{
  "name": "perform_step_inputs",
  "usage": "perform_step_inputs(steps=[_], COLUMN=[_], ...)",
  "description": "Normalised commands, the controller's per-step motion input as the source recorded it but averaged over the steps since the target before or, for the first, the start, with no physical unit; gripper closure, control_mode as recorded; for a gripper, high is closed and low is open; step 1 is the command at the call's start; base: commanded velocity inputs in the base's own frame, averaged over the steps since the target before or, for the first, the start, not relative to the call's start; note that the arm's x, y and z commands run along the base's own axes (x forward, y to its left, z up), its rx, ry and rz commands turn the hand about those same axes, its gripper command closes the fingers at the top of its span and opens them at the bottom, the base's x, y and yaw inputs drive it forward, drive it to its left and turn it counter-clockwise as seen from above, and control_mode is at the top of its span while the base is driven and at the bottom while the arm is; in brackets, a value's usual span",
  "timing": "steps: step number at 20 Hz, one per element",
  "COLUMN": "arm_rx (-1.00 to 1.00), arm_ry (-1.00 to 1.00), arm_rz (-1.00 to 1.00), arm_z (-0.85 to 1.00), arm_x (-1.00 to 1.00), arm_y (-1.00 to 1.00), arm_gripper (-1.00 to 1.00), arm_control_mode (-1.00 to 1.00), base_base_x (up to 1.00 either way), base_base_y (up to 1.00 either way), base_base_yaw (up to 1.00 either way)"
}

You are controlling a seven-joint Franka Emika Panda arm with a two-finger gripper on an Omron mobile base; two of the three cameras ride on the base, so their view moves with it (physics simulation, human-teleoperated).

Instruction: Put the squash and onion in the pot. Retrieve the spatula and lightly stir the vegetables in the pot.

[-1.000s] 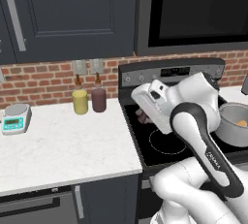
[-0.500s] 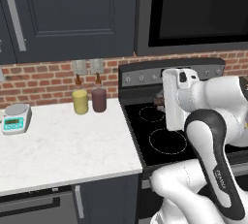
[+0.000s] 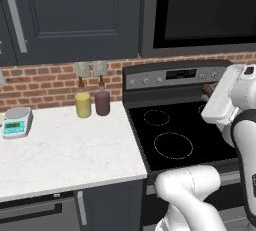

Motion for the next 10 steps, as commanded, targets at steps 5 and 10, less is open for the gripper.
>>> perform_step_inputs(steps=[5, 10], arm_rx=[0.46, 0.44], arm_ry=[0.0, 0.0], arm_rz=[-0.23, -0.25], arm_z=[0.1, 0.32], arm_x=[0.0, 0.0], arm_y=[-0.79, -0.15], arm_gripper=[1.0, 1.0], arm_control_mode=[-1.0, -1.0], base_base_x=[0.0, 0.0], base_base_y=[0.0, 0.0], base_base_yaw=[0.0, 0.0])
